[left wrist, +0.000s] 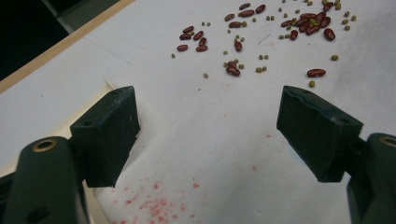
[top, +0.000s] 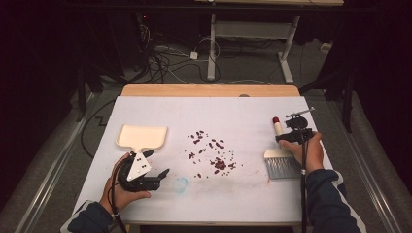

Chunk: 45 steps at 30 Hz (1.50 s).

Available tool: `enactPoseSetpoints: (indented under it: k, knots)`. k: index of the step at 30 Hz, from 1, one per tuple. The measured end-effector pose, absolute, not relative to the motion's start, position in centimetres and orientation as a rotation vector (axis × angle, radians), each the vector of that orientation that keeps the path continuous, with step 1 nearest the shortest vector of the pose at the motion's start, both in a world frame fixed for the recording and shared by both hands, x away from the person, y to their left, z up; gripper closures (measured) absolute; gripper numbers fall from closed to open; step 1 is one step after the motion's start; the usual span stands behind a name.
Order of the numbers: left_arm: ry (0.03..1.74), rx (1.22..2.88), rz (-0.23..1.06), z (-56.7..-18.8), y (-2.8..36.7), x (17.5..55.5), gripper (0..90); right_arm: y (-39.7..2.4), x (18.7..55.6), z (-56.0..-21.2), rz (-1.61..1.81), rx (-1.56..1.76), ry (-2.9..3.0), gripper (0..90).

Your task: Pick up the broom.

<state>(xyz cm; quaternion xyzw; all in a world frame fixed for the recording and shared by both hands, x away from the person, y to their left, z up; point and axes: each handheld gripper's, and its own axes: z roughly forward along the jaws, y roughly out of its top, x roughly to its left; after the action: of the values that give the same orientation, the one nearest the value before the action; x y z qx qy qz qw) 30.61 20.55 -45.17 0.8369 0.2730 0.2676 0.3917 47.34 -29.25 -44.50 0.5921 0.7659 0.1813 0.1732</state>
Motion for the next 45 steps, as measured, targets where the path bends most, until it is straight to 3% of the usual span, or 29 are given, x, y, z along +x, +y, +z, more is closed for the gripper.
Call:
enactPoseSetpoints:
  k: [3,7,15,23,34,40,45]
  knots:
    - [0.698,2.120,0.676,-45.1,20.6,30.6,20.3,-29.3,48.1,-44.8,0.502,1.698,2.170,44.9]
    - [0.697,2.129,0.674,-45.2,20.5,30.7,20.3,-28.3,48.4,-44.5,0.480,1.655,2.223,63.8]
    - [0.691,2.132,0.677,-45.2,20.3,30.6,20.3,-28.0,48.2,-44.7,0.512,1.689,2.173,70.1]
    - [0.702,2.124,0.676,-45.2,20.5,30.6,20.3,-28.5,47.5,-44.7,0.609,1.667,2.140,70.3]
    - [0.736,2.082,0.675,-44.5,20.2,30.5,21.7,-29.6,42.9,-42.1,0.983,1.450,2.008,70.4]
    - [0.712,2.003,0.599,-42.5,17.7,30.7,21.8,-29.3,40.2,-39.8,1.091,1.321,1.952,70.4]
    - [0.617,1.963,0.509,-40.8,13.3,30.9,21.9,-28.2,38.5,-38.2,1.172,1.247,1.909,70.4]
